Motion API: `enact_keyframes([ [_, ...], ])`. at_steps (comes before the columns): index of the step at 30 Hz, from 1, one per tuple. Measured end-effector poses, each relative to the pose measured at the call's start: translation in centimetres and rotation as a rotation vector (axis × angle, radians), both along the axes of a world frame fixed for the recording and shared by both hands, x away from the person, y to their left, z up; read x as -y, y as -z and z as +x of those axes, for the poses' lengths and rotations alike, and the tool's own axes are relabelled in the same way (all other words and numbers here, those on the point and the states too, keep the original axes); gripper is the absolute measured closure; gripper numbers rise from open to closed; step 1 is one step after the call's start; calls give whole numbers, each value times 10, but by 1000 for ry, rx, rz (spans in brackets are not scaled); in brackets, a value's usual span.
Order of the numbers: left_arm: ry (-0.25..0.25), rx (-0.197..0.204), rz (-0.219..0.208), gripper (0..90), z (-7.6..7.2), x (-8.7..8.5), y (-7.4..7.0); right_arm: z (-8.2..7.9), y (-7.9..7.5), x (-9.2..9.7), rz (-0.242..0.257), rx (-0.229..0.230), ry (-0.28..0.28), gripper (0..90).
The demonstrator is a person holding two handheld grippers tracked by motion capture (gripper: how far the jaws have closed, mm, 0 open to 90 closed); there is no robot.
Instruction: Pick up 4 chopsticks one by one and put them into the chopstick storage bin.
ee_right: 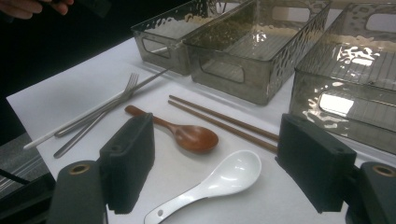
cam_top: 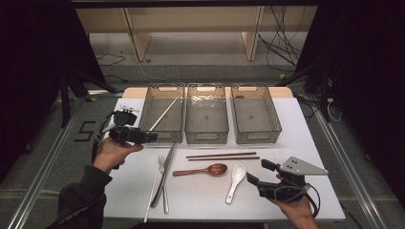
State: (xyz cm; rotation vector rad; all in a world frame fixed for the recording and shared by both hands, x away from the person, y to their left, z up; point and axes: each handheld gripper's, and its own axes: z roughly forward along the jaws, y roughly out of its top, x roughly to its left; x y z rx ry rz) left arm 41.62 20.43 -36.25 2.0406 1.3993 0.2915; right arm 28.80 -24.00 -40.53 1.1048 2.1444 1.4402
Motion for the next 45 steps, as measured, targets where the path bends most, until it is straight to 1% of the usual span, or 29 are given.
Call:
enact_keyframes([
  [2, 9, -17, 40, 237, -5, 2, 6, 0, 0, 0, 2, 0, 1, 286],
  [3, 12, -32, 59, 237, -7, 3, 10, 0, 0, 0, 3, 2, 0, 286],
  [6, 16, -83, 98, 237, -14, 5, 24, 0, -1, 0, -1, 4, -1, 286],
  [8, 26, -112, 155, 237, -18, 5, 32, 0, -1, 0, -2, 4, 0, 286],
  [10, 17, -134, 163, 239, -21, 4, 39, -1, -1, -1, -4, 5, -2, 286],
  [11, 19, -150, 170, 240, -22, 4, 42, -1, -1, -1, -5, 6, -2, 286],
  [14, 26, -179, 180, 238, -28, 4, 50, -1, -1, -1, -4, 7, -1, 286],
  [15, 34, -186, 192, 235, -29, 4, 52, -1, -1, -1, -4, 5, -1, 286],
  [18, 43, -195, 211, 233, -35, 10, 58, -1, -1, 0, -6, 4, 0, 286],
  [19, 49, -198, 225, 231, -36, 12, 60, 0, -1, -1, -5, 2, 1, 286],
  [21, 60, -210, 249, 229, -38, 16, 64, 0, -1, -1, -6, 3, -1, 286],
  [24, 74, -233, 271, 226, -41, 20, 70, -1, -1, -2, -9, 4, -3, 286],
  [28, 98, -255, 278, 231, -44, 24, 76, -1, 0, -1, -7, 2, -3, 286],
  [29, 96, -258, 274, 238, -44, 24, 77, -1, 0, -1, -7, 2, -3, 286],
  [31, 101, -268, 287, 255, -45, 25, 81, 0, 0, -1, -5, 0, -2, 287],
  [33, 102, -279, 281, 276, -46, 26, 84, 0, 0, -1, -1, -1, -4, 287],
  [35, 119, -284, 288, 301, -47, 27, 86, 0, 0, -1, -2, -2, -3, 287],
  [37, 141, -300, 298, 345, -48, 29, 88, 0, 0, -1, -3, -2, -3, 287],
  [39, 148, -312, 302, 367, -48, 30, 92, 0, 0, -1, -4, -6, -6, 287],
  [40, 155, -317, 312, 383, -48, 30, 94, 0, 0, -2, -7, -6, -7, 287],
  [42, 164, -318, 321, 411, -49, 31, 95, 0, 0, -2, -5, -6, -8, 288],
  [44, 160, -312, 328, 436, -49, 32, 96, 0, 0, -2, -5, -5, -8, 288],
  [45, 167, -316, 335, 450, -49, 32, 96, 0, 0, -1, -4, -5, -8, 289],
])
